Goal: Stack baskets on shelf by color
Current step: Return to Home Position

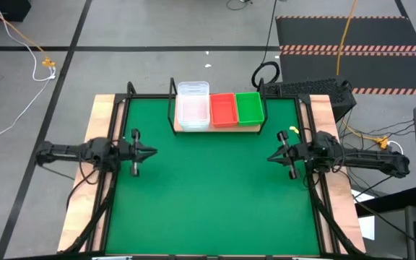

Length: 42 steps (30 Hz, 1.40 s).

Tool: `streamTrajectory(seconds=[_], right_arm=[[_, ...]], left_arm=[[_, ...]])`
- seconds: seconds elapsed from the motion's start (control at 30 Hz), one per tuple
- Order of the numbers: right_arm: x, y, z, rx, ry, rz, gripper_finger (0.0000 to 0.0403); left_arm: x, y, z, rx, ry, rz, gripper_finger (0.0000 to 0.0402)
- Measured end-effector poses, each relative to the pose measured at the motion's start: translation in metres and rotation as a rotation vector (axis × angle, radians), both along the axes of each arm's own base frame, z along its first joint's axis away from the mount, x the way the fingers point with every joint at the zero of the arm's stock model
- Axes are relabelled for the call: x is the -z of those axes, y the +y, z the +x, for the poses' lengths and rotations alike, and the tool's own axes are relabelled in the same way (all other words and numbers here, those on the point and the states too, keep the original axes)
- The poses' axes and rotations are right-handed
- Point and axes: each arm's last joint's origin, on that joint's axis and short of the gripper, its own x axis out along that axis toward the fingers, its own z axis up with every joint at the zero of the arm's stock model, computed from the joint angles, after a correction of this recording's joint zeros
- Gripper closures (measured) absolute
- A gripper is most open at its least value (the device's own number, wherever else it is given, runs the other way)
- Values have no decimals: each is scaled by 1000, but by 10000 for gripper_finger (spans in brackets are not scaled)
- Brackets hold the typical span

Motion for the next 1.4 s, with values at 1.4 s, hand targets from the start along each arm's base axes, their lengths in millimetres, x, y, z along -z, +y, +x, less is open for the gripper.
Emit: streamTrajectory(seconds=[1.4], right_arm=[[3,0,0,15,0,-94,392]], left_arm=[[8,2,4,128,94,-23,364]])
